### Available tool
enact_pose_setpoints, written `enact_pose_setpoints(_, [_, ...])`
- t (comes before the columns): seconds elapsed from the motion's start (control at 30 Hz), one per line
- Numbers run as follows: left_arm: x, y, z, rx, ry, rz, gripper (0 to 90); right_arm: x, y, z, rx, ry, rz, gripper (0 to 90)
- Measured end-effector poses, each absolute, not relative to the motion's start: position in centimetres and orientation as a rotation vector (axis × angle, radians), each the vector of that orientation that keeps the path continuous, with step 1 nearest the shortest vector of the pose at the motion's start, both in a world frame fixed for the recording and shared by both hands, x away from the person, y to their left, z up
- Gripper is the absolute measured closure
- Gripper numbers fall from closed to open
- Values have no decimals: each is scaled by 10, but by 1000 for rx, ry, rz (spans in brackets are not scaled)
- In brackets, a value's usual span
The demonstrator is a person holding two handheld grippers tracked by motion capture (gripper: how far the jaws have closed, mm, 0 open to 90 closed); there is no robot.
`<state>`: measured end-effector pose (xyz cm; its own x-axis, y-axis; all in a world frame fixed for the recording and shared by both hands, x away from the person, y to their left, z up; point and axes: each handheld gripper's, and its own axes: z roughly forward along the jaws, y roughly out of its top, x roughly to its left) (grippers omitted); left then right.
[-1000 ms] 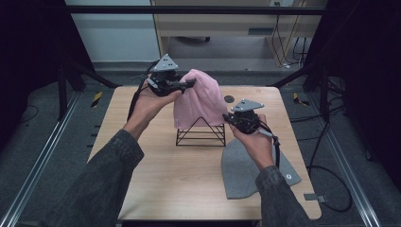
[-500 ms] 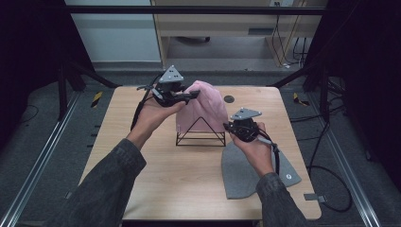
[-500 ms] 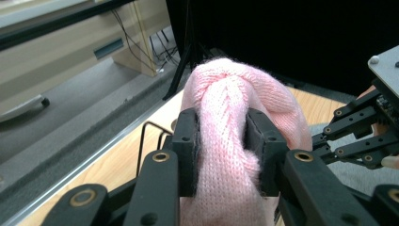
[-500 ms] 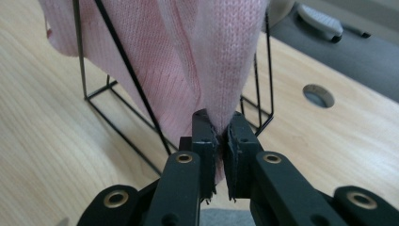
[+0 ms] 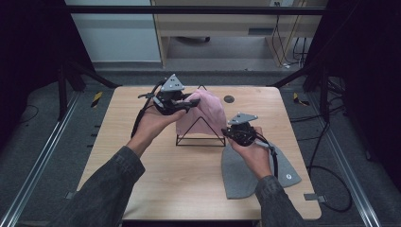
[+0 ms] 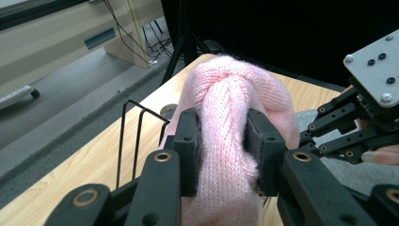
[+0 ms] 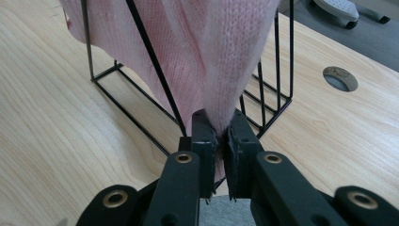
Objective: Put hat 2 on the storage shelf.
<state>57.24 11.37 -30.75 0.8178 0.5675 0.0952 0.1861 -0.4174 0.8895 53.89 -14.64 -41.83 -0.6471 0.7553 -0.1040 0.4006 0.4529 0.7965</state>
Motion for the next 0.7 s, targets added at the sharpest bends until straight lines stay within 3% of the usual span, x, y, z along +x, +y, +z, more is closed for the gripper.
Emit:
enact_pose_setpoints(0.13, [573,113,-309,1998,569,459,701,538,-147,-417,972,2261,1064,790])
enact_pose_setpoints(0.2, [572,110,-311,2023,563,455,703,537,-148,-416,997,2242,1075,657])
enact_pose_setpoints(0.33, [569,108,-315,2033,563,445,703,531,-151,-412,992,2229,1049,515])
enact_pose_setpoints(0.7, [570,111,-331,2073,599,424,701,524,-183,-409,1047,2159,992,451])
